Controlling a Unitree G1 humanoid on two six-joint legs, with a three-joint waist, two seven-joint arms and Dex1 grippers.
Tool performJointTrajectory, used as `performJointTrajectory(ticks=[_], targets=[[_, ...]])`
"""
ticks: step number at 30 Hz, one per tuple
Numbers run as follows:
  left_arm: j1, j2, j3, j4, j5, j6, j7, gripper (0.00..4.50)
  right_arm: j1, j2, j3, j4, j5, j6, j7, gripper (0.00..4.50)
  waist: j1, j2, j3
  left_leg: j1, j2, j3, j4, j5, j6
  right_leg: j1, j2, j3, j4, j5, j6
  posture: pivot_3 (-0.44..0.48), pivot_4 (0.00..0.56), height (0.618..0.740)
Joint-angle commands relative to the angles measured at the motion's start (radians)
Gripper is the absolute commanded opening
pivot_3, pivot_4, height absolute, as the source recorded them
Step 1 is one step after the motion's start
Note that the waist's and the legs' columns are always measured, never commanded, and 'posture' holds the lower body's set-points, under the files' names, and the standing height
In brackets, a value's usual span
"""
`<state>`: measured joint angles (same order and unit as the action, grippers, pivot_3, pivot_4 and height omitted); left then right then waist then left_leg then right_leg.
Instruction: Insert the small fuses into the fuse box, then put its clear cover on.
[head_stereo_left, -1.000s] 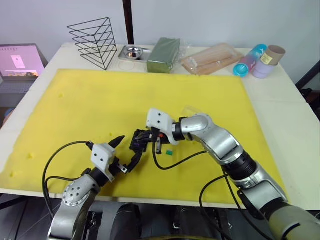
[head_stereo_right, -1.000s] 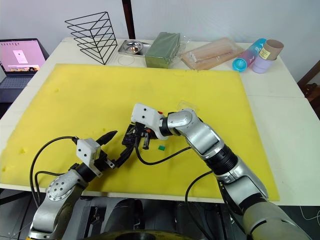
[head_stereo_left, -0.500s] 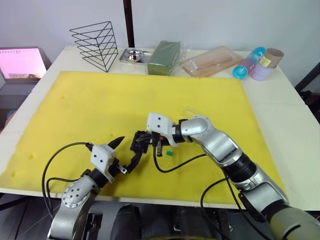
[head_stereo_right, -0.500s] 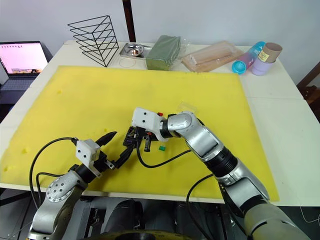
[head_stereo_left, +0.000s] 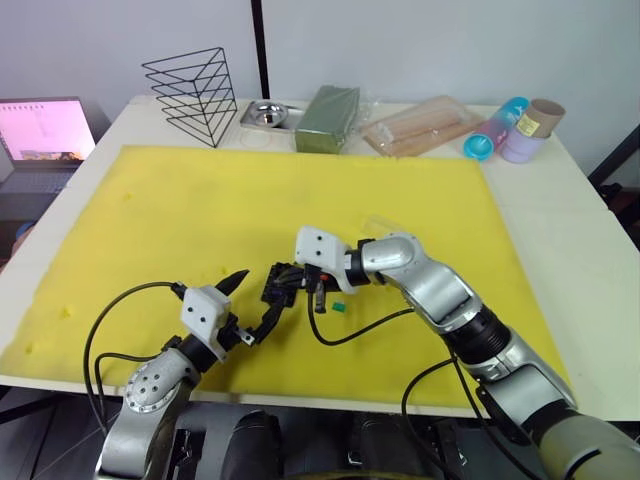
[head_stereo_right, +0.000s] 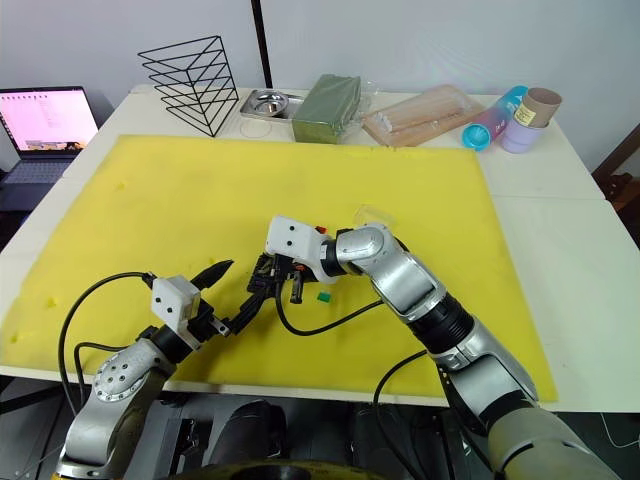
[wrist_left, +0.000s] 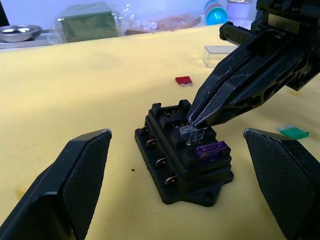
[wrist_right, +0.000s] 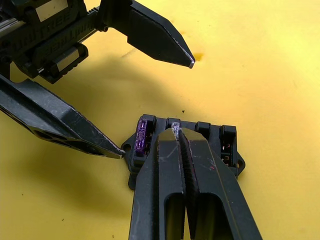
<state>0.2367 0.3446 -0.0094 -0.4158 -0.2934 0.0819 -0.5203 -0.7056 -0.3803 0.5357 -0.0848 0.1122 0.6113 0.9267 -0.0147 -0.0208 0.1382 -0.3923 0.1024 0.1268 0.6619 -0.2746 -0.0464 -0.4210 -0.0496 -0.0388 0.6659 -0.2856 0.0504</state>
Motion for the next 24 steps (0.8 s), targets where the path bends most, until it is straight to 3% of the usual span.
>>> performJointTrajectory(ticks=[1,24], targets=[[-0.006,0.008,0.013,-0.038,-0.007,-0.01,-0.004,4.5,0.041,-0.017,0.024,0.046,-0.026,0.029,0.007,0.06,0.0,0.0,0.0,0.0,0.0,0.0,0.0,0.0,0.0,0.0,0.0,0.0,0.0,0.0,0.0,0.0,0.15,0.74],[-0.015,0.008,0.006,0.004,0.0,-0.025,-0.03,4.5,0.06,-0.03,0.054,0.04,-0.052,0.072,0.012,0.06,0.0,0.0,0.0,0.0,0.0,0.0,-0.001,0.0,0.0,-0.001,-0.001,0.0,-0.001,0.0,0.0,0.0,0.15,0.74]])
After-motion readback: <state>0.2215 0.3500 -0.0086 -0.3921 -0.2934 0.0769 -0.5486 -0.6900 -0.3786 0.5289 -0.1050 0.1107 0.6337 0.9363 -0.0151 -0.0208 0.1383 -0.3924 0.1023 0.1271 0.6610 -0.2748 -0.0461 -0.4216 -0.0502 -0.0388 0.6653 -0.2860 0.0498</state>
